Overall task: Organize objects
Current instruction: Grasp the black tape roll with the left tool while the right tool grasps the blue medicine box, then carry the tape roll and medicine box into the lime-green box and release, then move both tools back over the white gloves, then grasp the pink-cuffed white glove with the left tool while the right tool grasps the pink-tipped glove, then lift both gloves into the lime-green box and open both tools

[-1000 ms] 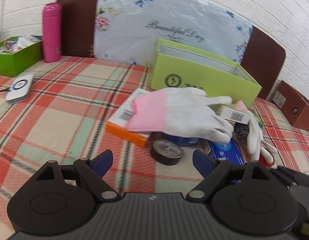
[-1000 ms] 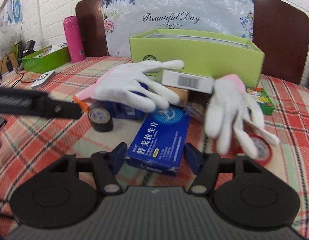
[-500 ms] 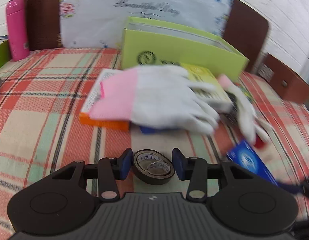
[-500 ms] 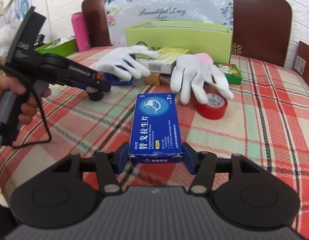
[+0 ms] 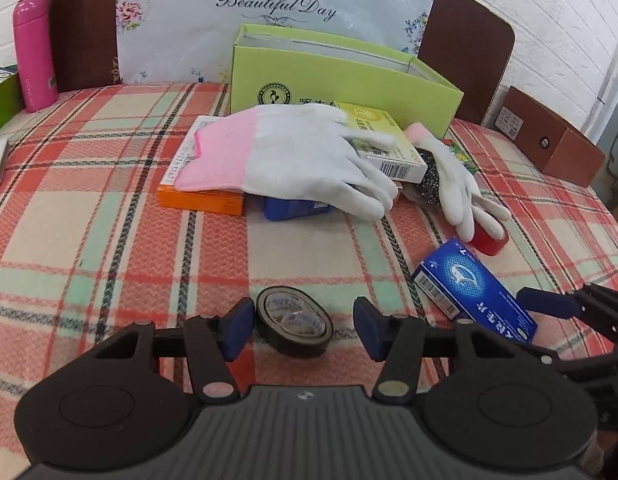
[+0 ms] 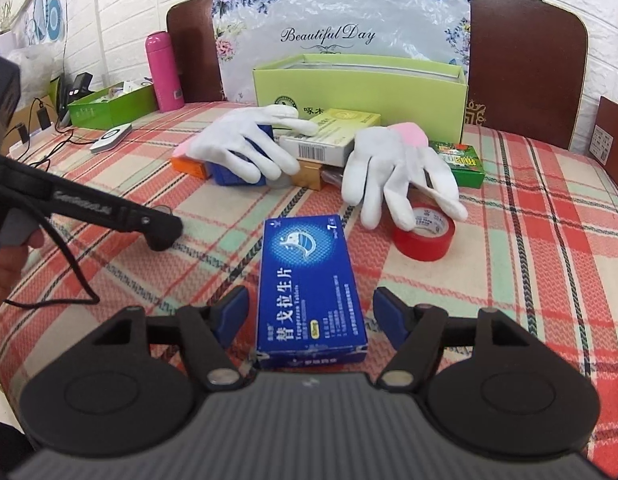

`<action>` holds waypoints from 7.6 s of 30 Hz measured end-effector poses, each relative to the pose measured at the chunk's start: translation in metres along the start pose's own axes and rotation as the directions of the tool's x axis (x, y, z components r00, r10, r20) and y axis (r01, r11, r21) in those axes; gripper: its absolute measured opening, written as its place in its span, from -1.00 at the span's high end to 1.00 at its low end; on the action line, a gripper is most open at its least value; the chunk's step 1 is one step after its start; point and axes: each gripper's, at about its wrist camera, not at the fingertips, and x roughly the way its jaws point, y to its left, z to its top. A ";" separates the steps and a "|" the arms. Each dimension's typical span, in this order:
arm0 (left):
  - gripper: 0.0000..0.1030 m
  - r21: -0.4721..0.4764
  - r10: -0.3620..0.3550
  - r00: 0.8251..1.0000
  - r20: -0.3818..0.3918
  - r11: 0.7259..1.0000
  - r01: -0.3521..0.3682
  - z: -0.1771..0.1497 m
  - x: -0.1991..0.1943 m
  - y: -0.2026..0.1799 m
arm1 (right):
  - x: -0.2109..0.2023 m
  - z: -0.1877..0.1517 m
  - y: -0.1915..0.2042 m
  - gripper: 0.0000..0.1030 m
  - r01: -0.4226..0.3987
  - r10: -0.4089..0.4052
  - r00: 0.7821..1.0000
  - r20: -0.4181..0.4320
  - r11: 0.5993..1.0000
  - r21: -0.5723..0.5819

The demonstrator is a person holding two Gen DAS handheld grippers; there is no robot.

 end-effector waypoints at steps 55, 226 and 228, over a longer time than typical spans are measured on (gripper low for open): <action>0.27 0.082 -0.077 0.957 0.280 0.995 0.057 0.203 0.022 -0.028 | 0.054 0.188 -0.091 -0.08 0.094 -0.103 0.960 0.260 0.994 0.046; 0.75 0.106 -0.115 0.928 0.353 0.991 0.083 0.233 0.052 -0.023 | 0.100 0.217 -0.101 0.74 0.038 -0.028 0.953 0.302 0.999 -0.026; 0.75 0.109 -0.101 0.936 0.336 0.992 0.068 0.238 0.069 -0.018 | 0.120 0.220 -0.105 0.74 0.032 -0.023 0.959 0.282 0.999 -0.029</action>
